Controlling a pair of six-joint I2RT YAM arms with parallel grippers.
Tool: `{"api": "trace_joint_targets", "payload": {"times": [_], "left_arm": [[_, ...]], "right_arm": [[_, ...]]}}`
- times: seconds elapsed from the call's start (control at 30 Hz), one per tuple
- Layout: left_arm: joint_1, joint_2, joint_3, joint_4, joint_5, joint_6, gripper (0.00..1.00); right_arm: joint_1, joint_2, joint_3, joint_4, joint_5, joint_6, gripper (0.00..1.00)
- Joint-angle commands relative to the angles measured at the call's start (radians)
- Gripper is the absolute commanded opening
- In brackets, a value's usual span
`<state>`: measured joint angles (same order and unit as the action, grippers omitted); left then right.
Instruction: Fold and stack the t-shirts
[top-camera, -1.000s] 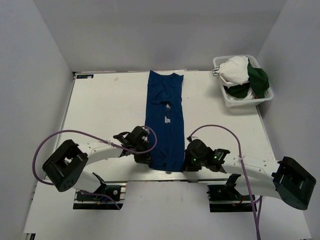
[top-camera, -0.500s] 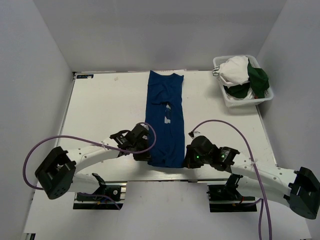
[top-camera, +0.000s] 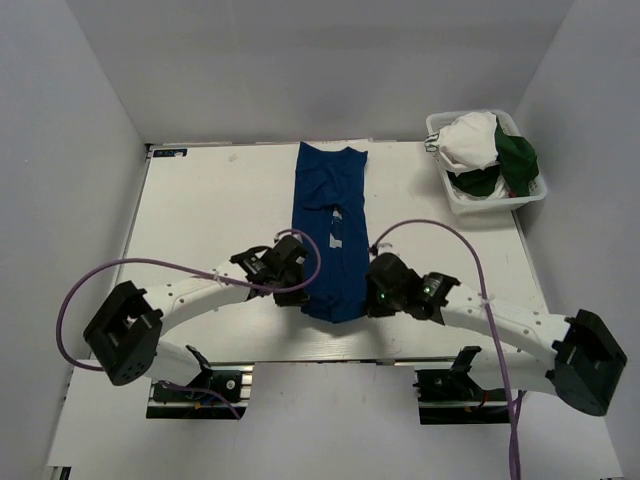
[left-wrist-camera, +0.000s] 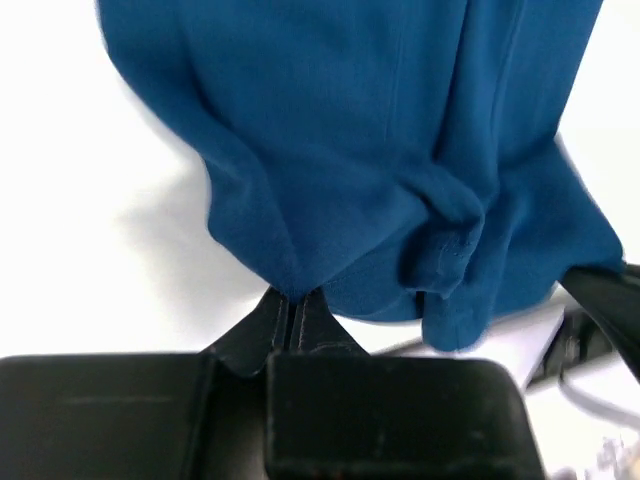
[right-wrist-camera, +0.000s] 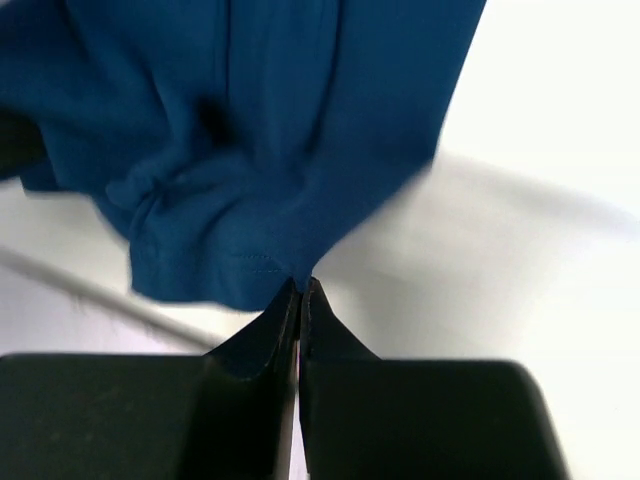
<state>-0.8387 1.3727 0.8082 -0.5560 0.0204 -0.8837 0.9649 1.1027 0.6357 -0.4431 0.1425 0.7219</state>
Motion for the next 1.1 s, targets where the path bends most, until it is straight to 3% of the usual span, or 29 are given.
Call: {"api": "trace_joint_targets", "payload": {"times": [0.0, 0.2, 0.37, 0.57, 0.87, 1.07], "left_arm": [[0.020, 0.023, 0.138, -0.045, -0.191, 0.015, 0.00], [0.064, 0.109, 0.334, -0.093, -0.387, 0.083, 0.00], [0.144, 0.265, 0.521, -0.073, -0.410, 0.170, 0.00], [0.222, 0.454, 0.676, -0.053, -0.364, 0.224, 0.00], [0.313, 0.551, 0.737, 0.008, -0.260, 0.279, 0.00], [0.336, 0.623, 0.782, 0.056, -0.191, 0.311, 0.00]], "right_arm": [[-0.040, 0.089, 0.126, 0.034, 0.161, -0.065, 0.00], [-0.152, 0.242, 0.338, 0.083, 0.235, -0.116, 0.00], [-0.212, 0.362, 0.426, 0.121, 0.233, -0.150, 0.00], [-0.285, 0.489, 0.542, 0.181, 0.200, -0.193, 0.00], [-0.353, 0.637, 0.636, 0.259, 0.126, -0.254, 0.00], [-0.385, 0.726, 0.716, 0.222, 0.092, -0.227, 0.00]]}}
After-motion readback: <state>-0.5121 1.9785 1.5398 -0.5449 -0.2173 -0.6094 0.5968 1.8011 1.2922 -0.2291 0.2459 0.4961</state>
